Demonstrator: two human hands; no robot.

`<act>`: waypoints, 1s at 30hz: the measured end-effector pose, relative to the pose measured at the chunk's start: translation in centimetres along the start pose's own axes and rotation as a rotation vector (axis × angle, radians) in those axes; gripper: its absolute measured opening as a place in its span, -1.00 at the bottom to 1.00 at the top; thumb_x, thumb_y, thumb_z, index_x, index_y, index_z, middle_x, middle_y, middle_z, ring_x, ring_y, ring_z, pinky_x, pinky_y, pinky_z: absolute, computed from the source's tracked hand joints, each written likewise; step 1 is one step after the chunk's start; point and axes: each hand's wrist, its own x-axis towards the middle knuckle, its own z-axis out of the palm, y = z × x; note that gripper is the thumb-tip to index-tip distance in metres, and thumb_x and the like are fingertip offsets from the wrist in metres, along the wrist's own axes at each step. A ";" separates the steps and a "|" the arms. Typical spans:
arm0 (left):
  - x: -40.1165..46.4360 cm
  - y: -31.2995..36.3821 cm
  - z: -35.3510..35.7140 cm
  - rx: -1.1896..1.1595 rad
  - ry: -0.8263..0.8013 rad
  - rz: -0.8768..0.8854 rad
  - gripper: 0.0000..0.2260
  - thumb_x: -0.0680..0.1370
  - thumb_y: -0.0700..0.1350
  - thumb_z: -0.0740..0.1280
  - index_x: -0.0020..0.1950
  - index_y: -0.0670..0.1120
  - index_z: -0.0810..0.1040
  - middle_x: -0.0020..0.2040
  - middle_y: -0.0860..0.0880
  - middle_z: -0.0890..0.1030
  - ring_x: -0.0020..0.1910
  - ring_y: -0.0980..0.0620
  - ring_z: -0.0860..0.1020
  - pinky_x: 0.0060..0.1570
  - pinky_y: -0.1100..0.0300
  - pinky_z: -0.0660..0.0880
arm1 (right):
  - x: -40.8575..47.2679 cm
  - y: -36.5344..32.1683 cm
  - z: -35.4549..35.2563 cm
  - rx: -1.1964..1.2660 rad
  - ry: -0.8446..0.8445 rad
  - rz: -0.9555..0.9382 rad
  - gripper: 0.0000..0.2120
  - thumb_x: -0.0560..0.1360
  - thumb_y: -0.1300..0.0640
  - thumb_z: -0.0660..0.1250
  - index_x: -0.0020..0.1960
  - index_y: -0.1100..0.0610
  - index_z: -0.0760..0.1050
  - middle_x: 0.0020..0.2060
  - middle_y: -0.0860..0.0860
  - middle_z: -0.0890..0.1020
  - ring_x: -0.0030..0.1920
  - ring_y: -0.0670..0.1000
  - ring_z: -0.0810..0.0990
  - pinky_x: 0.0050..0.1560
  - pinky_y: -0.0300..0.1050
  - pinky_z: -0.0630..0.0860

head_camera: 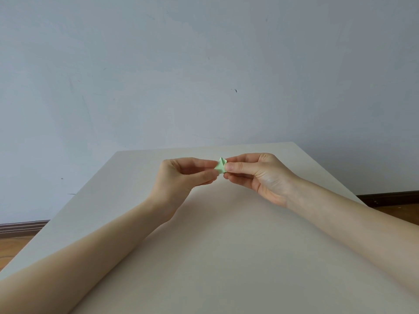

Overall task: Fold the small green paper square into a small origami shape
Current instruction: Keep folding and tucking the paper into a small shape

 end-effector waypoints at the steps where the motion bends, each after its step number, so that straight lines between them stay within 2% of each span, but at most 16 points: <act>1: 0.0 0.0 0.0 0.023 -0.001 0.006 -0.85 0.35 -0.30 0.48 -0.16 -0.09 0.69 -0.19 -0.05 0.72 -0.20 0.05 0.67 -0.02 0.25 0.57 | 0.0 0.0 0.0 0.001 0.000 0.004 -0.91 0.37 0.38 0.41 -0.13 0.30 0.60 -0.32 0.07 0.69 -0.33 -0.02 0.67 -0.26 -0.29 0.58; 5: -0.4 0.1 0.1 0.121 -0.004 0.071 -0.82 0.33 -0.30 0.50 -0.14 -0.08 0.69 -0.18 -0.01 0.72 -0.14 0.06 0.68 -0.03 0.28 0.56 | 0.0 0.0 0.0 0.010 0.009 0.017 -0.91 0.37 0.38 0.41 -0.13 0.30 0.60 -0.32 0.07 0.69 -0.33 -0.02 0.67 -0.28 -0.29 0.58; 9: -0.8 0.3 0.2 0.198 -0.006 0.150 -0.82 0.35 -0.32 0.49 -0.13 -0.08 0.69 -0.22 0.04 0.72 -0.20 0.11 0.68 -0.17 0.38 0.53 | 0.0 0.0 0.0 0.000 0.011 0.028 -0.90 0.36 0.39 0.41 -0.13 0.29 0.59 -0.34 0.06 0.68 -0.34 -0.03 0.67 -0.29 -0.29 0.57; 12: -0.8 0.3 0.2 0.234 0.004 0.172 -0.83 0.36 -0.31 0.49 -0.12 -0.10 0.69 -0.21 0.05 0.72 -0.21 0.11 0.68 -0.18 0.39 0.52 | 0.0 -0.1 0.1 -0.013 0.003 0.034 -0.90 0.36 0.39 0.41 -0.13 0.29 0.58 -0.37 0.05 0.67 -0.35 -0.04 0.66 -0.30 -0.30 0.57; 20: -0.6 0.1 0.1 0.224 0.055 0.178 -0.84 0.35 -0.27 0.50 -0.11 -0.08 0.70 -0.20 0.07 0.72 -0.18 0.13 0.68 -0.18 0.43 0.50 | 0.0 -0.2 -0.1 0.043 -0.030 0.036 -0.93 0.37 0.37 0.39 -0.15 0.29 0.60 -0.31 0.10 0.69 -0.30 0.00 0.68 -0.26 -0.28 0.59; 30: -0.5 0.0 0.2 0.208 0.069 0.177 -0.84 0.35 -0.27 0.50 -0.14 -0.05 0.69 -0.23 0.10 0.71 -0.27 0.20 0.65 -0.23 0.44 0.48 | -0.1 -0.2 -0.3 0.055 -0.064 0.061 -0.92 0.39 0.36 0.37 -0.22 0.26 0.64 -0.28 0.15 0.69 -0.30 0.02 0.69 -0.28 -0.26 0.60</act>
